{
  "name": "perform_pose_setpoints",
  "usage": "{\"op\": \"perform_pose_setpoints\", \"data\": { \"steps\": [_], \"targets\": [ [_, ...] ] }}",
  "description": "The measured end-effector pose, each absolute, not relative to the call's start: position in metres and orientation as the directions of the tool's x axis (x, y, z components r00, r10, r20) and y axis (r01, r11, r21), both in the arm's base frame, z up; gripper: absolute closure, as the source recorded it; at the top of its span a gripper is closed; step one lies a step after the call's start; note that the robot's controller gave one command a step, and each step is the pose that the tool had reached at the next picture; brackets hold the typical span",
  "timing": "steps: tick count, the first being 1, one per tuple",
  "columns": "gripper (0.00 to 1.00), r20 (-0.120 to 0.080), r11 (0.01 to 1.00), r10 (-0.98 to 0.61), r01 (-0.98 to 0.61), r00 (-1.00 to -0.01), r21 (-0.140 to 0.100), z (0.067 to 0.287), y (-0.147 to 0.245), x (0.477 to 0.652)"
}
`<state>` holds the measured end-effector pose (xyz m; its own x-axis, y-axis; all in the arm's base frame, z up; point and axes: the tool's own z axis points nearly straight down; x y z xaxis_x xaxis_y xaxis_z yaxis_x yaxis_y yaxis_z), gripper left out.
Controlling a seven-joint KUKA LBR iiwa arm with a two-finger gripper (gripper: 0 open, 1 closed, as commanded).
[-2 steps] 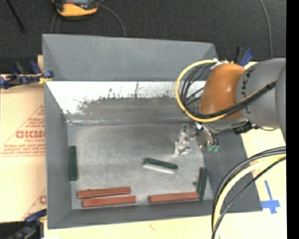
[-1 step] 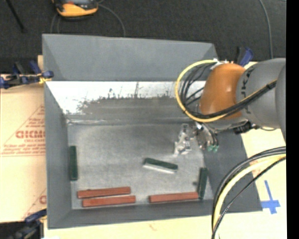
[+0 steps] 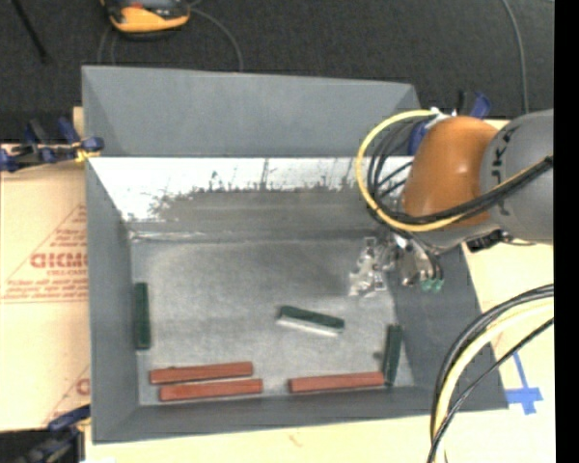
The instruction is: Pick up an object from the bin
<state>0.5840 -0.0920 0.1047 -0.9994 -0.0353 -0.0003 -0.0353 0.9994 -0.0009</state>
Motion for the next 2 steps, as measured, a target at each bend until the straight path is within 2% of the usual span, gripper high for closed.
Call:
{"op": "perform_pose_setpoints", "data": {
  "steps": [1, 2],
  "targets": [
    [1.00, -0.005, 0.999, 0.036, 0.036, -0.999, -0.001, 0.2302, -0.0787, 0.6097],
    [0.00, -0.005, 0.999, 0.035, 0.035, -0.999, -0.002, 0.2301, -0.0792, 0.6096]
  ]
}}
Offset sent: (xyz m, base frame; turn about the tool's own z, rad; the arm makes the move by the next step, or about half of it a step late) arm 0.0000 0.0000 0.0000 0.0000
